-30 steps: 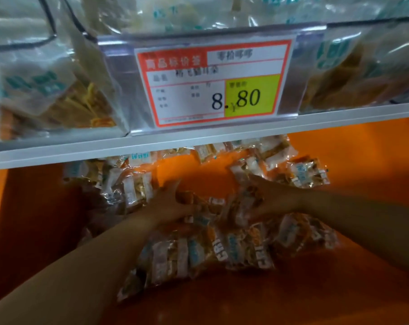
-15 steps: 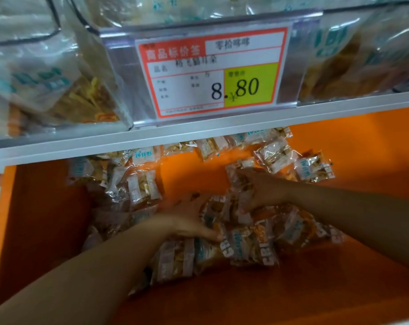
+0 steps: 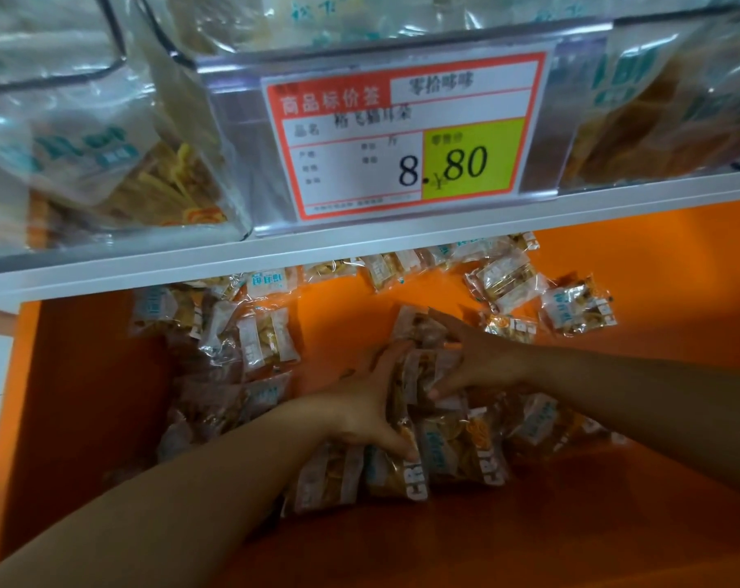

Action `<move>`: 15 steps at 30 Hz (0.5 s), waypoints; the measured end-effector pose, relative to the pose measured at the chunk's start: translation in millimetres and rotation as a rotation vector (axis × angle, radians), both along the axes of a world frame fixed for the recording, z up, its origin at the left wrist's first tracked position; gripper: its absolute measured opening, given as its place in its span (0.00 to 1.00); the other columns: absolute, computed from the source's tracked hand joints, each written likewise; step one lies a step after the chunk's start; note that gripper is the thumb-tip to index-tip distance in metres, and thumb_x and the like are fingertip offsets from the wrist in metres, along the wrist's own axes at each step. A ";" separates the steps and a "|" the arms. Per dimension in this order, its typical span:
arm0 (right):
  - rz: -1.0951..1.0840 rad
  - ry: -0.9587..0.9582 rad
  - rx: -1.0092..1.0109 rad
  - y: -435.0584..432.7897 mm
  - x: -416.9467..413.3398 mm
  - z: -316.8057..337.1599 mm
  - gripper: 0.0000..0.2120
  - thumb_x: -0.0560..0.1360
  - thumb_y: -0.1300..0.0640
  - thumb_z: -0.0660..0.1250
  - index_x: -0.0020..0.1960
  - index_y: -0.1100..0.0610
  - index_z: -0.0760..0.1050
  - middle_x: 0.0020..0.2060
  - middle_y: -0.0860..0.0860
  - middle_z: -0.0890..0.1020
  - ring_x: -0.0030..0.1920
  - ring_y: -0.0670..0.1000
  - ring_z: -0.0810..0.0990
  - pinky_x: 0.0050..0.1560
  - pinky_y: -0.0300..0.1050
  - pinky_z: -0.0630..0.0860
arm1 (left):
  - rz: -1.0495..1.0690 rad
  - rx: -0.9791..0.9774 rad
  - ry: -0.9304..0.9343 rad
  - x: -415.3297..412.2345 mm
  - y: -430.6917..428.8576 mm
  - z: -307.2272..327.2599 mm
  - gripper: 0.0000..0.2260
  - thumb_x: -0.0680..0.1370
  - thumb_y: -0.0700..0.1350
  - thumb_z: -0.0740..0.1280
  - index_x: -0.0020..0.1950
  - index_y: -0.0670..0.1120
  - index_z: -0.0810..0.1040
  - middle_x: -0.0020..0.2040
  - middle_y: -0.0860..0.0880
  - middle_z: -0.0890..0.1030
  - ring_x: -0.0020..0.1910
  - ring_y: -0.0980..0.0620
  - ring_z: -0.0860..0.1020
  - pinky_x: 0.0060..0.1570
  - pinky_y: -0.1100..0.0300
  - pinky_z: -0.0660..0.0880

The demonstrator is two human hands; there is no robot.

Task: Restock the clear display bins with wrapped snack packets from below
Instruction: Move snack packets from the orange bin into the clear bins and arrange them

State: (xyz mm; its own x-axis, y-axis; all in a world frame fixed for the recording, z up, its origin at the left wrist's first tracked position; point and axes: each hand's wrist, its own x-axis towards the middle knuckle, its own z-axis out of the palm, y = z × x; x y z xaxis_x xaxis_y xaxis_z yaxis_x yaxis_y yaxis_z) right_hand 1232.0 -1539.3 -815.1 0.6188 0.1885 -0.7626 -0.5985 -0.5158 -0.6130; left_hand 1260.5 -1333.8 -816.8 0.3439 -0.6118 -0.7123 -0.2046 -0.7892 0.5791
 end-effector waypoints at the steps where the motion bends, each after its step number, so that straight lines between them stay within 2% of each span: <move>1: -0.029 0.018 0.050 -0.9 -0.6 -2.0 0.52 0.64 0.60 0.79 0.76 0.44 0.50 0.71 0.45 0.64 0.66 0.53 0.71 0.63 0.51 0.74 | 0.013 -0.023 0.001 -1.2 0.3 -0.6 0.57 0.64 0.55 0.79 0.74 0.64 0.36 0.77 0.56 0.44 0.75 0.45 0.54 0.71 0.48 0.62; 4: -0.072 0.078 0.135 -0.5 -2.0 -6.2 0.43 0.64 0.61 0.79 0.73 0.48 0.62 0.66 0.51 0.73 0.61 0.51 0.76 0.61 0.52 0.76 | 0.124 -0.102 0.016 -2.2 3.9 -0.9 0.52 0.65 0.53 0.78 0.73 0.66 0.42 0.75 0.56 0.53 0.73 0.47 0.60 0.68 0.50 0.67; 6: -0.068 0.082 0.135 1.4 -1.6 -5.3 0.39 0.65 0.61 0.78 0.71 0.50 0.65 0.61 0.50 0.77 0.59 0.50 0.78 0.60 0.48 0.76 | 0.179 -0.143 0.003 -2.7 4.7 1.6 0.48 0.67 0.51 0.77 0.74 0.63 0.46 0.74 0.54 0.57 0.71 0.50 0.63 0.66 0.57 0.67; 10: -0.053 0.044 0.108 4.6 -0.6 0.5 0.35 0.66 0.62 0.76 0.70 0.52 0.68 0.52 0.45 0.81 0.50 0.43 0.81 0.51 0.37 0.78 | 0.238 -0.187 -0.030 -2.5 2.6 5.5 0.41 0.70 0.49 0.76 0.74 0.59 0.53 0.69 0.55 0.63 0.63 0.57 0.66 0.50 0.72 0.64; 13: 0.000 -0.040 0.018 6.0 1.7 7.4 0.30 0.65 0.60 0.77 0.66 0.53 0.73 0.54 0.49 0.82 0.51 0.45 0.81 0.54 0.42 0.78 | 0.252 -0.214 -0.045 0.3 0.9 12.1 0.36 0.71 0.47 0.75 0.71 0.58 0.57 0.65 0.55 0.66 0.59 0.58 0.67 0.41 0.79 0.63; 15: 0.003 -0.082 -0.025 6.9 3.9 18.7 0.30 0.65 0.59 0.78 0.65 0.54 0.74 0.54 0.49 0.82 0.52 0.48 0.81 0.57 0.47 0.77 | 0.249 -0.225 -0.045 2.8 0.6 20.3 0.34 0.71 0.47 0.75 0.70 0.60 0.58 0.60 0.57 0.67 0.57 0.60 0.68 0.41 0.78 0.66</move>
